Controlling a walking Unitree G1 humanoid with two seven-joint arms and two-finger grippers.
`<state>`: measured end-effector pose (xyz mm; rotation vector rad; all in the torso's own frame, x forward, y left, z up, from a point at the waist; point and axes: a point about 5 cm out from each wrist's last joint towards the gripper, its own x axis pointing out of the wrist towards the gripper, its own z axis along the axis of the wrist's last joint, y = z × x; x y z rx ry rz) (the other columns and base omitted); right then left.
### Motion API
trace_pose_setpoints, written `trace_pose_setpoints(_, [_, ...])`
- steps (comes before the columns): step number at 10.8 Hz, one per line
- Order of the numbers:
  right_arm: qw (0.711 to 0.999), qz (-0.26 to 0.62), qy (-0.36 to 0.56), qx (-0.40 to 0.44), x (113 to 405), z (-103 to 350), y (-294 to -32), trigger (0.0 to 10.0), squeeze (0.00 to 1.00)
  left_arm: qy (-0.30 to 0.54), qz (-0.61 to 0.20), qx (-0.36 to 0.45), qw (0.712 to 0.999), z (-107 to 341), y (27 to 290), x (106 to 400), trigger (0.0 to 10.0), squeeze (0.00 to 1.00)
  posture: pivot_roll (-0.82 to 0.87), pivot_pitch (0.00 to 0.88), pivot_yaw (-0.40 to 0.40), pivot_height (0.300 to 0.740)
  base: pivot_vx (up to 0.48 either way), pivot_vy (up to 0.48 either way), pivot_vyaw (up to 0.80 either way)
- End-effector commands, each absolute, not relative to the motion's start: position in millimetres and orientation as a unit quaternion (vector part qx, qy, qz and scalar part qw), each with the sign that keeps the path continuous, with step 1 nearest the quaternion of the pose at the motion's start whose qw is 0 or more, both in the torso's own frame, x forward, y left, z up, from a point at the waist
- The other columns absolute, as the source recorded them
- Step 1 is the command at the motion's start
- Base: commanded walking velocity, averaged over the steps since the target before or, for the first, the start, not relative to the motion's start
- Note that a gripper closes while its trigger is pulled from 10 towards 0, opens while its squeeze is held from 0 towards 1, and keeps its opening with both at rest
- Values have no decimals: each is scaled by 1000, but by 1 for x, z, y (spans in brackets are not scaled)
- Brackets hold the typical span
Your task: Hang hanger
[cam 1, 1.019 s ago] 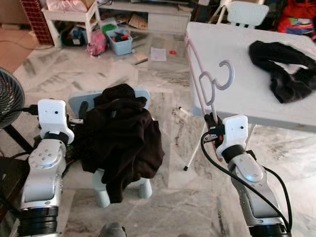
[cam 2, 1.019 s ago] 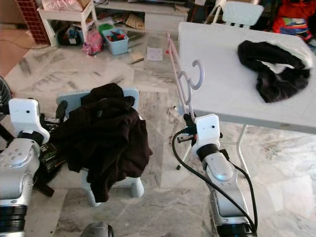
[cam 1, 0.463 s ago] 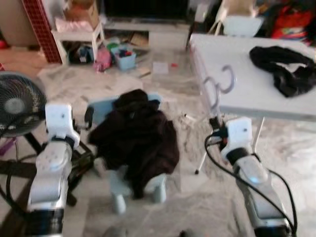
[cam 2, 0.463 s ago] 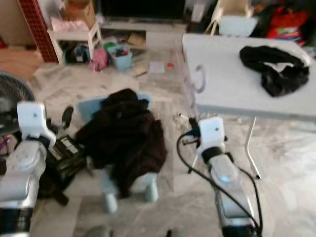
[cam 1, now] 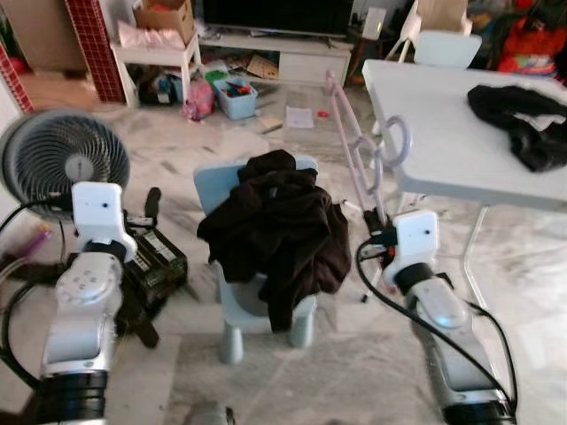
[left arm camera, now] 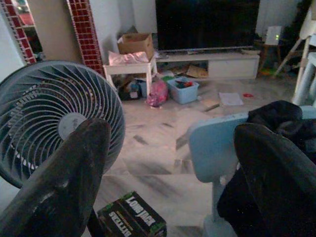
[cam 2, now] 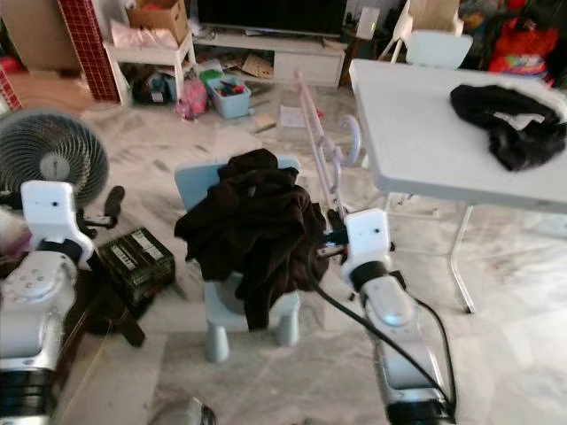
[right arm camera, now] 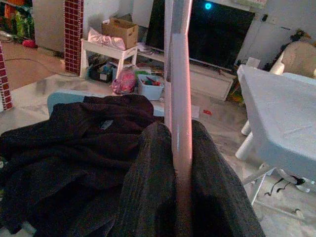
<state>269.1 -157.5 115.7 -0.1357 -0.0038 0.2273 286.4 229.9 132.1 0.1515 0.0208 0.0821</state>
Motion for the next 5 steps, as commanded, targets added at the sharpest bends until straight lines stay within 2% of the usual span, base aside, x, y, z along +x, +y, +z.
trace_pose_setpoints(1, [992,101,-14,-70,273,122,-163,10000,0,6,33,75,997,134,227,288,10000,0,-15,0,-54,740,315,0,0])
trace_pose_setpoints(5, [992,100,-14,-73,273,121,-162,10000,0,4,29,72,997,133,225,289,10000,0,-18,0,-54,740,423,0,0])
